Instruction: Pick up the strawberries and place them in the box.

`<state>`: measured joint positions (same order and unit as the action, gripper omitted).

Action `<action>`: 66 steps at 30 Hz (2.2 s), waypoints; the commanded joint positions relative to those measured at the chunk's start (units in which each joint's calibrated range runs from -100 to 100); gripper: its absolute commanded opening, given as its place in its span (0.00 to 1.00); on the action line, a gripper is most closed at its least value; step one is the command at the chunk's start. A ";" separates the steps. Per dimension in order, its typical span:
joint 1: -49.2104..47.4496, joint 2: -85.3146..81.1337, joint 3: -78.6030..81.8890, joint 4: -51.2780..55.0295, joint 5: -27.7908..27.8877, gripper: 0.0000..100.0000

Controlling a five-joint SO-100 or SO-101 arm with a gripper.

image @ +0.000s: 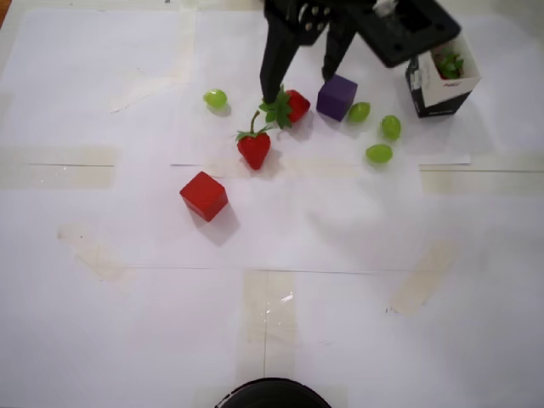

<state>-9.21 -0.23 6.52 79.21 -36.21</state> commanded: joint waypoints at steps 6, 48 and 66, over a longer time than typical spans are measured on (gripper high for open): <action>0.24 -12.24 18.67 -9.19 -0.15 0.28; -0.49 -7.60 40.12 -33.21 -2.54 0.24; -0.42 -8.80 37.30 -30.19 -1.95 0.17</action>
<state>-9.14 -7.77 46.70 47.27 -38.71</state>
